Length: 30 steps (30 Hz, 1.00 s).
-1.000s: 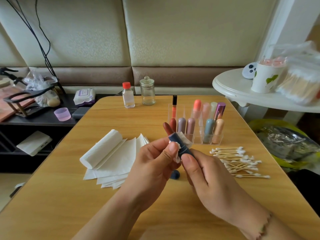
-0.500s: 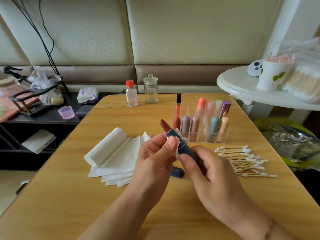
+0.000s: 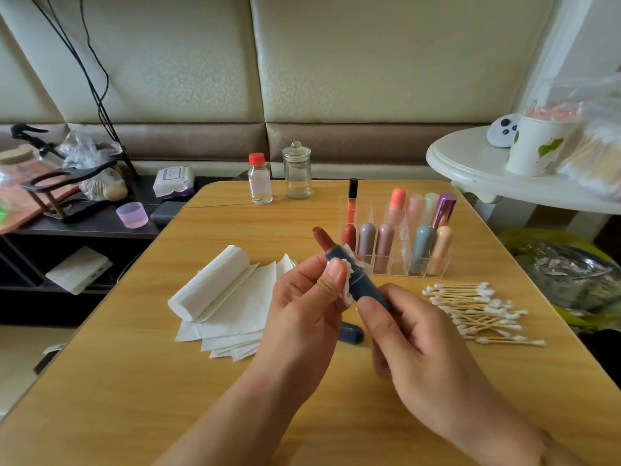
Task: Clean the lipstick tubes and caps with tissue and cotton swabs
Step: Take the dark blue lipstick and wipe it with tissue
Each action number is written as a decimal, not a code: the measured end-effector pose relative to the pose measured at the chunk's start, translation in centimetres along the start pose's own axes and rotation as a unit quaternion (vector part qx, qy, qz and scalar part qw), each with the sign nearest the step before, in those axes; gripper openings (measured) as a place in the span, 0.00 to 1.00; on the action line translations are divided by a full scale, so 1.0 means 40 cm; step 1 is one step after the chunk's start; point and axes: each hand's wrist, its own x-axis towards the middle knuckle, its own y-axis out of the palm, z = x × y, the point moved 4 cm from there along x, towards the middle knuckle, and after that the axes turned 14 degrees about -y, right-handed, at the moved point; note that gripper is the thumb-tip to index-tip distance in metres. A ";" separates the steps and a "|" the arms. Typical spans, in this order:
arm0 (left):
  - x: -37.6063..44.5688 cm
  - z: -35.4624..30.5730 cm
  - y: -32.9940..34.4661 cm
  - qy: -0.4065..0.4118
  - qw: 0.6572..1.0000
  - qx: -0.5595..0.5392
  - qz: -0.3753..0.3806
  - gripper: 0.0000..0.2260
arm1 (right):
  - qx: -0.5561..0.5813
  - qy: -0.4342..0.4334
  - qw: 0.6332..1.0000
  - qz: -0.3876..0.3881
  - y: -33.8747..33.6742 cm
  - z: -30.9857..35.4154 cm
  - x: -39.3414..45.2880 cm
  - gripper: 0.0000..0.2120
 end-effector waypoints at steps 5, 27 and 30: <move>-0.001 0.002 -0.002 -0.015 1.000 -0.005 0.019 0.17 | 0.530 0.235 0.813 0.055 0.042 0.014 -0.011 0.24; 0.002 -0.003 -0.003 0.014 1.000 0.021 0.004 0.11 | 0.049 0.007 0.998 -0.025 0.002 0.000 0.007 0.19; 0.000 -0.004 0.002 0.010 1.000 0.011 0.022 0.12 | 0.336 0.164 0.927 -0.016 0.017 -0.003 0.000 0.22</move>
